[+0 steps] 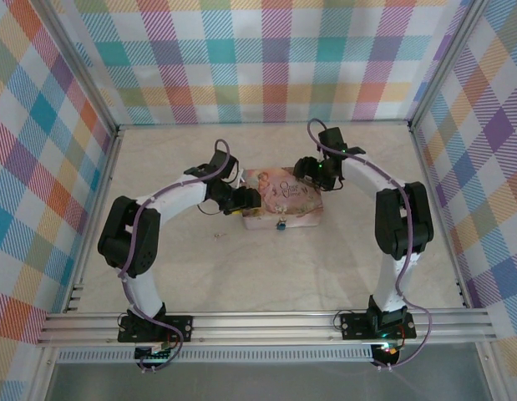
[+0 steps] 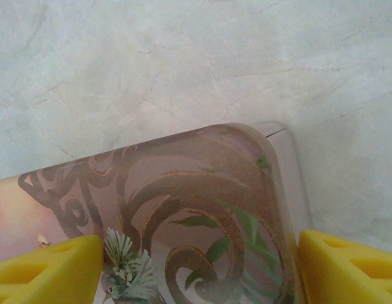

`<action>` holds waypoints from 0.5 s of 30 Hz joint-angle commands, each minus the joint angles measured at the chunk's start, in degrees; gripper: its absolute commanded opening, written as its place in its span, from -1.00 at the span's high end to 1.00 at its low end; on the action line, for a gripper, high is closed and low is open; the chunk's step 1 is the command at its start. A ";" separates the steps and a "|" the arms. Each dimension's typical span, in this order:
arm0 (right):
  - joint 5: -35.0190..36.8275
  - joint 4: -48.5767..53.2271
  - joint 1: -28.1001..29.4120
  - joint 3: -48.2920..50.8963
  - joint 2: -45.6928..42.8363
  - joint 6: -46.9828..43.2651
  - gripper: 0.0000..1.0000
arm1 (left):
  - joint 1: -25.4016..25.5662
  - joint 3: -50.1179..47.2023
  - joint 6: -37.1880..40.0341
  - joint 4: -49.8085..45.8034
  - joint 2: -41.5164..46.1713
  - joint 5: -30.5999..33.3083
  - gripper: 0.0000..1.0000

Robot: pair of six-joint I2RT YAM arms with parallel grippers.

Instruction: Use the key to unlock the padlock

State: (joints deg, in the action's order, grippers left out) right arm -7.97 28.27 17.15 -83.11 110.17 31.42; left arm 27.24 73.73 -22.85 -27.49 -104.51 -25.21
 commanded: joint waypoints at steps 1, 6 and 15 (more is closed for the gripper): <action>-8.65 -0.26 1.67 -2.32 0.13 -0.40 -0.57 | 2.54 3.90 -0.62 6.88 -2.54 -0.93 -0.32; -8.88 -1.41 0.75 0.03 -1.20 0.31 -0.57 | 2.55 6.16 -0.53 6.28 -3.83 1.94 -0.34; -7.69 -0.51 -0.17 -0.12 -2.24 -0.47 -0.77 | 2.55 4.42 -2.99 6.64 -2.00 5.48 -0.58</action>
State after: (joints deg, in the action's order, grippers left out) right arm -9.30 27.94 15.55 -82.87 110.21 30.96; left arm 28.18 78.15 -24.12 -26.35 -107.55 -19.97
